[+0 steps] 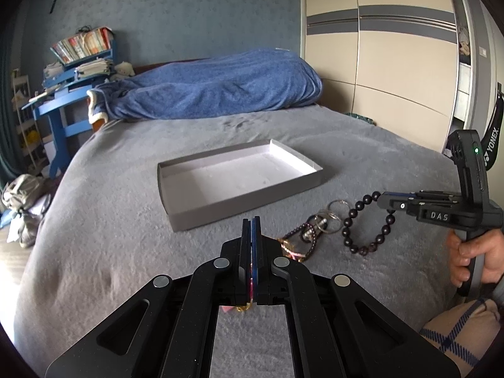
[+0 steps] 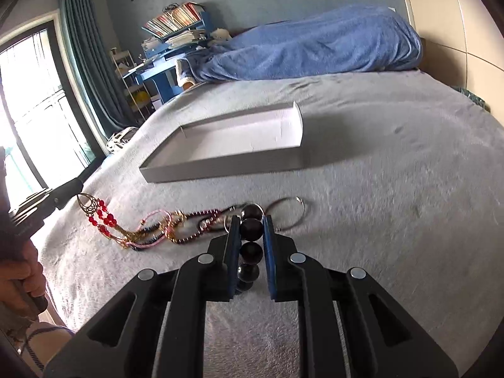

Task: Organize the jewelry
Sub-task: 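Grasp the black bead bracelet with the right gripper while the left lifts the red bracelet, then carry both held bracelets over the white box tray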

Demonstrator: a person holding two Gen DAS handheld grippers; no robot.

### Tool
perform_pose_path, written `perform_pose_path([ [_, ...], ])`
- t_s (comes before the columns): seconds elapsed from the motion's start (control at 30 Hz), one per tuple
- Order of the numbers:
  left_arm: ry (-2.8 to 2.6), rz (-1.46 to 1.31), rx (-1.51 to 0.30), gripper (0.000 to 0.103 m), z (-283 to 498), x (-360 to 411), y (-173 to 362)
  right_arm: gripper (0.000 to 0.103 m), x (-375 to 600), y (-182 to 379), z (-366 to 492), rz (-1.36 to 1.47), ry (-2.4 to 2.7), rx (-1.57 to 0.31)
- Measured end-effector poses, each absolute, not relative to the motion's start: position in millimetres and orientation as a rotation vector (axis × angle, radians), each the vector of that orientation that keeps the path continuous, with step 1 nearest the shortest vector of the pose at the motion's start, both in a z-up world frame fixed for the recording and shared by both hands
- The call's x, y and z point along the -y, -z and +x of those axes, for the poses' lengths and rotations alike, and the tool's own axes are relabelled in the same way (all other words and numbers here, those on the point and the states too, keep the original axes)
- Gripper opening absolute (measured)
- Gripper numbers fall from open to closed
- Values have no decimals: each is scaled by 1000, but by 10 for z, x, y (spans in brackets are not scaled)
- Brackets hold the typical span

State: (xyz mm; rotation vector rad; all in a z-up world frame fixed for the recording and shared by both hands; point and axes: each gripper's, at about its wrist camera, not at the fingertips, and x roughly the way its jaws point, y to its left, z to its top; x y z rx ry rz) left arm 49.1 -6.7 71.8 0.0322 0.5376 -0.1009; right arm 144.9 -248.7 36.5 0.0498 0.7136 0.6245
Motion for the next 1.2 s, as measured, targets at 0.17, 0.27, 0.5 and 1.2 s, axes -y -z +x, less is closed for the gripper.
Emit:
perform_pose_path([
  [0.17, 101, 34, -525, 1, 521, 28, -801, 14, 2502, -472, 1466, 46, -622, -693],
  [0.27, 105, 39, -512, 1, 562, 5, -888, 14, 2482, -543, 1502, 37, -625, -684],
  [0.5, 142, 48, -579, 1, 719, -39, -894, 14, 2409, -698, 1576, 23, -629, -656],
  [1.2, 121, 93, -845, 33, 897, 125, 112, 14, 2322, -594, 1530, 17, -636, -681],
])
